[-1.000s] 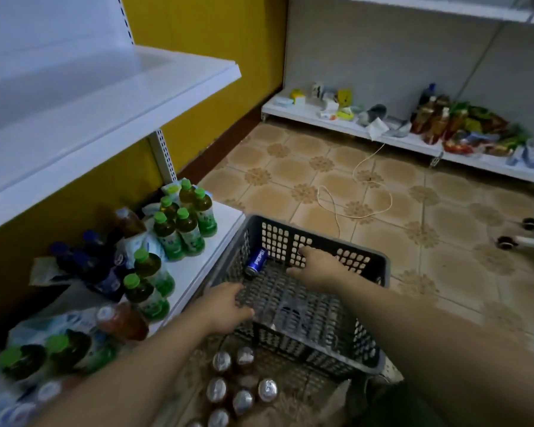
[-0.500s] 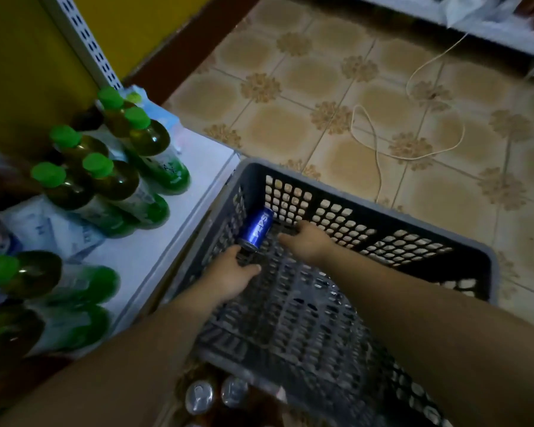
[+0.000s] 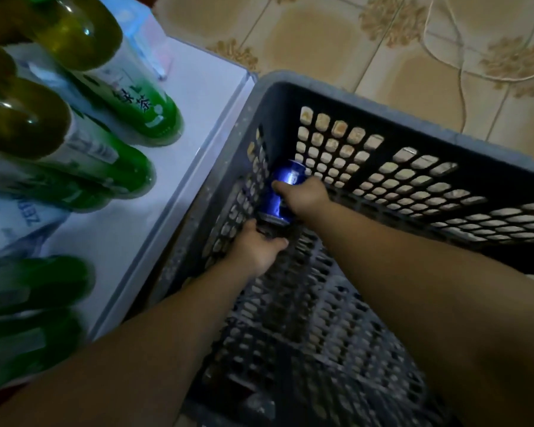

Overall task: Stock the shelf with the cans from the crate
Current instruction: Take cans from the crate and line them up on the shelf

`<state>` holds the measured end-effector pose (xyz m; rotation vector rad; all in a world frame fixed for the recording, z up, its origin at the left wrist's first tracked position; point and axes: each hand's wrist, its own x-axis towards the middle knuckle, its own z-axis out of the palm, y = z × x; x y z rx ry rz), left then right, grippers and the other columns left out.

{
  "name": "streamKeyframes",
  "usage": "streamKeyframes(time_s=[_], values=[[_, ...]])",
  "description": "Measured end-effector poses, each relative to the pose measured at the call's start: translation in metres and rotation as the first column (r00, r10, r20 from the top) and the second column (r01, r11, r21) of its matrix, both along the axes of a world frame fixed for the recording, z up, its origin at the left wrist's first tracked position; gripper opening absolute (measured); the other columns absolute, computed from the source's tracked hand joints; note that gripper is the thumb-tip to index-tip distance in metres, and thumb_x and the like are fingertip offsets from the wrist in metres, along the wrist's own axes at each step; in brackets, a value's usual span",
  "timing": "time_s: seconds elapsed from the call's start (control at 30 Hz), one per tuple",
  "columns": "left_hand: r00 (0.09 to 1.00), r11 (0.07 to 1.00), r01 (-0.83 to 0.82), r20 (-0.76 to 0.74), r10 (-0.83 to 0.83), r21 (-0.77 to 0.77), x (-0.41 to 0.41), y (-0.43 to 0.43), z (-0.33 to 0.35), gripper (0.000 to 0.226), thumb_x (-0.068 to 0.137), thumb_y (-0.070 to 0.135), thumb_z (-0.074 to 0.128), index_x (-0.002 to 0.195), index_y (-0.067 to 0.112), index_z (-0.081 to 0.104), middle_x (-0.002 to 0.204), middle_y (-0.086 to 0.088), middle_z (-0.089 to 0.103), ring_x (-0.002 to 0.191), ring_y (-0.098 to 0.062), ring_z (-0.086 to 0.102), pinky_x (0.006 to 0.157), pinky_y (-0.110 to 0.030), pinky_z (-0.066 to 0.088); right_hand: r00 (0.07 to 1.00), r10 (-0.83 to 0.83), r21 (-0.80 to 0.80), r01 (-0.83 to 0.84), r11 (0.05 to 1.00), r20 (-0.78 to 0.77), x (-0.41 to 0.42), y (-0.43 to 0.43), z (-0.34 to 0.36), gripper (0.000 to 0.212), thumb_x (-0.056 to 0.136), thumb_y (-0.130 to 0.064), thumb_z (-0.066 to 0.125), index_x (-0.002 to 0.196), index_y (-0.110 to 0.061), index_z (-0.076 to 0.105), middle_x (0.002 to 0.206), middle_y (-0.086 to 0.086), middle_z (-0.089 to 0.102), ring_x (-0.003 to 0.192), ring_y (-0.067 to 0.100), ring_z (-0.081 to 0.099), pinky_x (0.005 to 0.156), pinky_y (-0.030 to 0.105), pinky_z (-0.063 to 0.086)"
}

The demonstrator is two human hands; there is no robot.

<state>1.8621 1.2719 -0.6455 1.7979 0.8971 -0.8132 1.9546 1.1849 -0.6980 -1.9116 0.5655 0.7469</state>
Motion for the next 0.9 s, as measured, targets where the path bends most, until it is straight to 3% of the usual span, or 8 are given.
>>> streamKeyframes(time_s=[0.1, 0.2, 0.3, 0.4, 0.53, 0.7, 0.8, 0.9], values=[[1.000, 0.999, 0.000, 0.022, 0.000, -0.035, -0.006, 0.001, 0.015, 0.073, 0.090, 0.014, 0.063, 0.148, 0.005, 0.020, 0.143, -0.007, 0.045, 0.127, -0.020, 0.044, 0.077, -0.008, 0.030, 0.999, -0.003, 0.014, 0.003, 1.000, 0.037, -0.017, -0.017, 0.023, 0.068, 0.066, -0.036, 0.083, 0.121, -0.009, 0.052, 0.112, 0.010, 0.064, 0.095, 0.028, 0.065, 0.084, 0.044, 0.057], [0.997, 0.997, 0.022, 0.069, -0.017, -0.071, -0.015, 0.001, 0.048, 0.087, 0.082, 0.023, 0.073, 0.150, 0.012, 0.020, 0.147, -0.004, 0.042, 0.130, -0.021, 0.044, 0.107, -0.030, 0.035, 0.995, 0.035, 0.056, -0.040, 0.998, 0.089, -0.040, -0.036, 0.070, 0.064, 0.070, -0.031, 0.081, 0.125, -0.012, 0.053, 0.112, 0.004, 0.063, 0.099, 0.022, 0.063, 0.088, 0.042, 0.055], [0.991, 0.990, 0.057, 0.130, -0.041, -0.125, -0.032, -0.003, 0.095, 0.080, 0.080, 0.025, 0.075, 0.146, 0.019, 0.029, 0.138, 0.001, 0.049, 0.125, -0.018, 0.049, 0.107, -0.033, 0.037, 0.992, 0.025, 0.148, -0.044, 0.988, 0.125, -0.066, -0.052, 0.131, 0.052, 0.078, -0.027, 0.077, 0.122, -0.019, 0.051, 0.112, -0.001, 0.061, 0.101, 0.017, 0.062, 0.090, 0.037, 0.054], [0.970, 0.981, 0.112, 0.233, -0.073, -0.159, -0.055, -0.006, 0.151, 0.052, 0.077, 0.021, 0.076, 0.119, 0.027, 0.046, 0.119, 0.006, 0.062, 0.106, -0.010, 0.059, 0.096, -0.031, 0.044, 0.985, -0.008, 0.255, -0.036, 0.966, 0.170, -0.090, -0.059, 0.198, 0.043, 0.080, -0.021, 0.075, 0.116, -0.018, 0.053, 0.108, 0.000, 0.065, 0.098, 0.017, 0.065, 0.088, 0.042, 0.056], [0.910, 0.987, 0.106, 0.412, -0.046, -0.124, -0.087, -0.008, 0.228, 0.048, 0.075, 0.016, 0.078, 0.115, 0.023, 0.052, 0.105, 0.007, 0.064, 0.094, -0.007, 0.061, 0.082, -0.027, 0.045, 0.968, -0.081, 0.388, -0.018, 0.922, 0.239, -0.117, -0.059, 0.289, 0.053, 0.083, -0.009, 0.070, 0.131, -0.013, 0.048, 0.108, 0.004, 0.066, 0.095, 0.017, 0.067, 0.076, 0.033, 0.058], [0.790, 0.995, 0.078, 0.613, -0.026, -0.059, -0.136, -0.009, 0.324, 0.053, 0.076, 0.006, 0.076, 0.121, 0.015, 0.048, 0.100, 0.010, 0.062, 0.090, -0.001, 0.061, 0.066, -0.008, 0.044, 0.939, -0.044, 0.385, -0.097, 0.918, 0.342, -0.159, -0.046, 0.397, 0.068, 0.070, -0.037, 0.083, 0.123, -0.019, 0.045, 0.119, 0.005, 0.060, 0.103, 0.022, 0.064, 0.088, 0.044, 0.055], [0.748, 0.996, 0.083, 0.663, -0.038, -0.036, -0.170, -0.001, 0.373, 0.062, 0.073, 0.018, 0.080, 0.125, 0.019, 0.047, 0.111, 0.005, 0.064, 0.094, -0.003, 0.062, 0.079, -0.016, 0.050, 0.907, -0.006, 0.323, -0.144, 0.935, 0.421, -0.185, -0.036, 0.457, 0.070, 0.061, -0.041, 0.086, 0.114, -0.019, 0.046, 0.110, 0.002, 0.062, 0.095, 0.021, 0.065, 0.083, 0.045, 0.057], [0.708, 0.998, 0.065, 0.705, -0.045, -0.001, -0.204, 0.015, 0.426, 0.071, 0.067, 0.035, 0.082, 0.127, 0.024, 0.046, 0.114, 0.005, 0.064, 0.101, -0.011, 0.063, 0.093, -0.037, 0.050, 0.860, 0.019, 0.355, -0.231, 0.906, 0.510, -0.217, -0.023, 0.511, 0.048, 0.076, -0.021, 0.078, 0.113, -0.016, 0.048, 0.103, 0.005, 0.063, 0.087, 0.019, 0.066, 0.076, 0.039, 0.058]])
